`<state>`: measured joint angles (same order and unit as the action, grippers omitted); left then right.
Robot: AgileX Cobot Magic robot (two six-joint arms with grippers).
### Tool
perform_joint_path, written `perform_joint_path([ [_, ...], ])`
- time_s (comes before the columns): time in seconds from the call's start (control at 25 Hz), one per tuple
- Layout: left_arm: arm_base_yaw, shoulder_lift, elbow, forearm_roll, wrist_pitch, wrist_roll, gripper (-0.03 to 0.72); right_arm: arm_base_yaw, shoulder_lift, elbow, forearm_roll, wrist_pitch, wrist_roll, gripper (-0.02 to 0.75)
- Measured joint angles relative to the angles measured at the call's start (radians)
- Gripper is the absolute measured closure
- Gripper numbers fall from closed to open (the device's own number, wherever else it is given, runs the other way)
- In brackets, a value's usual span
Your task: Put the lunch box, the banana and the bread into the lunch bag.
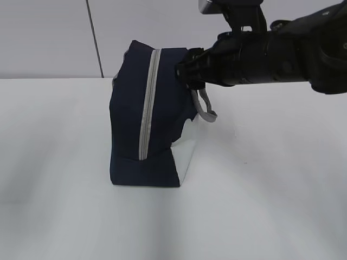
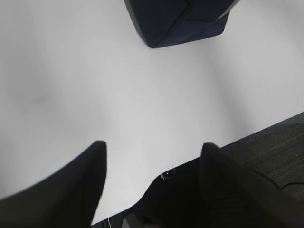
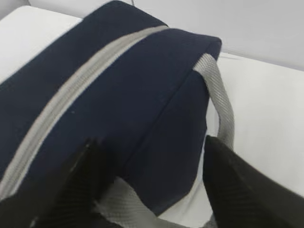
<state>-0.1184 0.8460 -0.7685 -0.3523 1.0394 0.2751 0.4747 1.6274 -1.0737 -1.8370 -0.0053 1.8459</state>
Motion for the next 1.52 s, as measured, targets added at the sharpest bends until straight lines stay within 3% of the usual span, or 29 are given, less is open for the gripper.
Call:
perform_joint_path([
  [0.4,0.0,-0.1,0.087,0.0,-0.017,-0.027,0.254,0.0,-0.041,0.108,0.014,0.151,-0.217,0.237],
  [0.76,0.0,-0.109,0.088,0.0,-0.017,-0.029,0.254,0.0,-0.189,0.11,0.02,0.176,-0.244,0.258],
  [0.92,0.0,-0.11,0.088,0.0,-0.016,-0.03,0.254,0.0,-0.211,0.141,0.105,0.191,-0.319,0.259],
  [1.08,0.0,-0.11,0.088,0.0,-0.008,-0.033,0.254,0.0,-0.211,0.17,0.373,0.323,-0.602,0.259],
  [1.16,0.0,-0.11,0.088,-0.001,-0.008,-0.033,0.254,0.0,-0.213,0.17,0.576,0.4,-0.8,0.26],
  [1.36,0.0,-0.11,0.088,-0.009,-0.008,-0.034,0.254,0.0,-0.266,0.171,1.209,0.501,-1.393,0.26],
  [1.52,0.0,-0.11,0.088,-0.011,-0.004,-0.034,0.254,0.0,-0.378,0.171,1.595,0.587,-1.809,0.261],
])
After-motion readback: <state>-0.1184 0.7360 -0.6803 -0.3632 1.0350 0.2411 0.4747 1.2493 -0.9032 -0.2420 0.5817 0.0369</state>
